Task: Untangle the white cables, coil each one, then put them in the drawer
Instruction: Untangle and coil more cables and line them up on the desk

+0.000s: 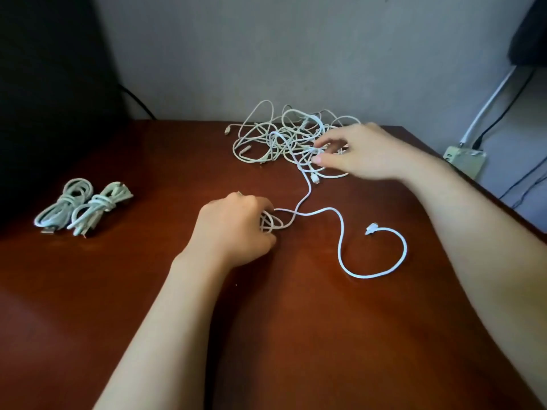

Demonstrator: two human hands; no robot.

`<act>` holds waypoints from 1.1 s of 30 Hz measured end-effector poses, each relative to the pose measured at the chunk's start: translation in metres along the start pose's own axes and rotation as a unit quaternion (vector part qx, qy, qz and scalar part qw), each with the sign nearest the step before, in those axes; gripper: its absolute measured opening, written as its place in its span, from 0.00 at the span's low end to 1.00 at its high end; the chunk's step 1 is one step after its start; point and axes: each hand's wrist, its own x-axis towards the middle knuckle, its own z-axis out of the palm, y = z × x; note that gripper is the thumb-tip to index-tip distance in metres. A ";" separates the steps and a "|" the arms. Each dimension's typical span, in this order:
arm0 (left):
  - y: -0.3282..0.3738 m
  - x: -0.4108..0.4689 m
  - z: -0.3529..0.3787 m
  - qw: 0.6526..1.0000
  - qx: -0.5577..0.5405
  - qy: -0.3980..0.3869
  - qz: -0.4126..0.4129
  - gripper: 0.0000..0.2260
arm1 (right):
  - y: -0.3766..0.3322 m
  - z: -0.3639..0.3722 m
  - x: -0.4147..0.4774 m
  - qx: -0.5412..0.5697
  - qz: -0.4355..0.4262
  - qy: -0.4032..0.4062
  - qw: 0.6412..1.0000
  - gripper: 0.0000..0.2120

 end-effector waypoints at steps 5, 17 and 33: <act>-0.002 -0.003 0.002 1.000 -0.001 0.015 0.015 0.24 | -0.004 0.002 -0.044 0.037 0.023 -0.007 0.999 0.11; -0.017 0.006 0.012 0.990 -0.064 0.116 -0.050 0.17 | 0.006 0.037 -0.065 0.129 -0.024 -0.032 0.991 0.08; 0.002 0.013 -0.001 0.739 -0.637 0.181 -0.124 0.14 | 0.004 0.035 -0.067 0.079 -0.147 0.560 0.812 0.07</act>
